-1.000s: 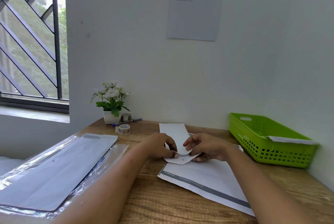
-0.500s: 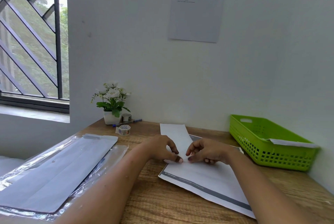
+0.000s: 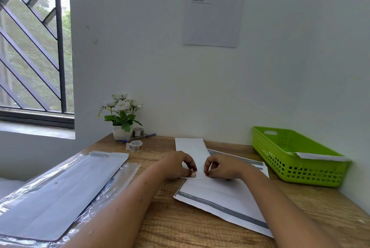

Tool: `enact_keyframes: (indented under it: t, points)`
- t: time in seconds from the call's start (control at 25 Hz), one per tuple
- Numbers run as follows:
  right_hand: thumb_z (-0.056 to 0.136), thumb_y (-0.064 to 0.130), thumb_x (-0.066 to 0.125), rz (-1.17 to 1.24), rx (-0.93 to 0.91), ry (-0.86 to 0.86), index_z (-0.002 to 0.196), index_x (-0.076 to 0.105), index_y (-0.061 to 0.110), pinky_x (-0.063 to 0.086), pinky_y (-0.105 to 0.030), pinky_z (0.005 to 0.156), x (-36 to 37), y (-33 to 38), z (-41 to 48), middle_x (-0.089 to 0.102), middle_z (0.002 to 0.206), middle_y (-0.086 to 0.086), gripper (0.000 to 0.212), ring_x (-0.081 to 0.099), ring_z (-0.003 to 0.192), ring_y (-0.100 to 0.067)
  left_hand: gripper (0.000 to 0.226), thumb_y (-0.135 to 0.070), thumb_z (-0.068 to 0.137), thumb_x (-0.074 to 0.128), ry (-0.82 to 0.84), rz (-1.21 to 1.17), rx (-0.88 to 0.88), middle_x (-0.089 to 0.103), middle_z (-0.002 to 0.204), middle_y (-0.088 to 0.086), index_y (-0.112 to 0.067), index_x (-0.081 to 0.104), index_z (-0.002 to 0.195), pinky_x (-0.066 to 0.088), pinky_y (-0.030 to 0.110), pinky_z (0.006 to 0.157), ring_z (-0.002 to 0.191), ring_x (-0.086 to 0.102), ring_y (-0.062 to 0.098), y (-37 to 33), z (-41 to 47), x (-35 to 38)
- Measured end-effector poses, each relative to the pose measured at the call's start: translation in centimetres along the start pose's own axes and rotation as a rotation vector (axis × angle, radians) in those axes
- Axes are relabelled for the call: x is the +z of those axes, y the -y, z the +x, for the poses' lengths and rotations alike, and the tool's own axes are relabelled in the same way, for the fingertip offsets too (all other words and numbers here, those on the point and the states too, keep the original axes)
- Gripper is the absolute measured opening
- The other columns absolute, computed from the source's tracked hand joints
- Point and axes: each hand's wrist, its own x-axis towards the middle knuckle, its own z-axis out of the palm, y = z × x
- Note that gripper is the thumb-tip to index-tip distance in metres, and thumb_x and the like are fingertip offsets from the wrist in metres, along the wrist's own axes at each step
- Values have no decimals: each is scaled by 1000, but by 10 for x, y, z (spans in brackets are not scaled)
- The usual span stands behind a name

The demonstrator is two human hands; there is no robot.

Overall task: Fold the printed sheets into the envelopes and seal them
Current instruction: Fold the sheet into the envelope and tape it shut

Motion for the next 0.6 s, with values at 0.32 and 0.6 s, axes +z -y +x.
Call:
enact_keyframes:
  t: [0.32, 0.6]
  points:
    - [87, 12, 53, 88, 85, 55, 87, 60, 26, 40, -20, 48, -3, -3, -1, 56, 77, 4, 17, 51, 59, -10, 22, -24, 87, 67, -4, -79, -8, 63, 116, -8, -24, 70, 108, 33, 8, 66, 88, 49, 1, 3, -5, -3]
    - [87, 5, 46, -75, -61, -263, 80, 61, 29, 40, -19, 63, 2, -4, 6, 55, 81, 9, 29, 53, 79, -13, 34, -20, 86, 61, -422, 58, -257, 62, 119, -6, -29, 62, 118, 44, 26, 82, 105, 55, 12, 39, -9, -21]
